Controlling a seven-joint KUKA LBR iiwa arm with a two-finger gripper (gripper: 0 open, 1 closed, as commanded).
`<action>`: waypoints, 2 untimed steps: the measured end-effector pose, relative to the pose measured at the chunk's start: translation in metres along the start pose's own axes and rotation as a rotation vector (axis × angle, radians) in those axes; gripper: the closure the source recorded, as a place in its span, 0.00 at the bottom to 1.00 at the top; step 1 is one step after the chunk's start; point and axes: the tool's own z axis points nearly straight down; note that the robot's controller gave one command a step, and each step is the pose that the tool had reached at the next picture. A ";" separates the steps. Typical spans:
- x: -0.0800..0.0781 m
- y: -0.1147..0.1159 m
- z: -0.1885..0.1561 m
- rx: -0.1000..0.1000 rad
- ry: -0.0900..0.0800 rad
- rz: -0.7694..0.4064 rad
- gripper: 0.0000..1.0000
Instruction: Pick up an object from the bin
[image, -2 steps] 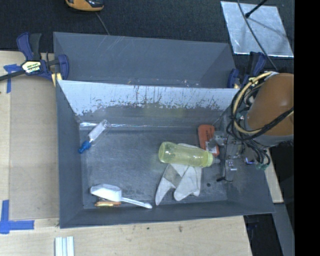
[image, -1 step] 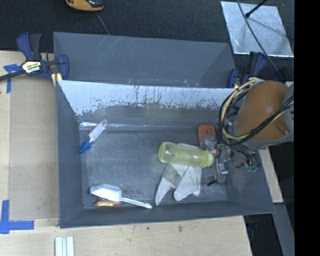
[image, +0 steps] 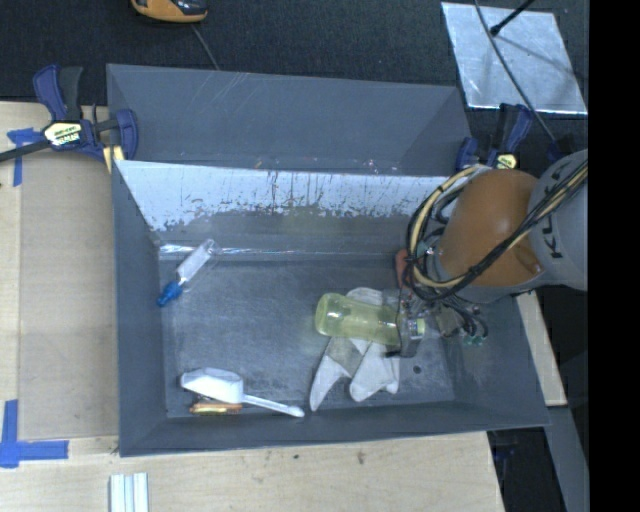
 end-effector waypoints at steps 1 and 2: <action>0.000 0.000 0.000 0.000 0.000 0.000 1.00; 0.020 -0.024 -0.174 0.002 -0.002 0.077 1.00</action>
Offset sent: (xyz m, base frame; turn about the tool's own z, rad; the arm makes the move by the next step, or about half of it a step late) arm -0.0205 -0.0248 0.1708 0.0774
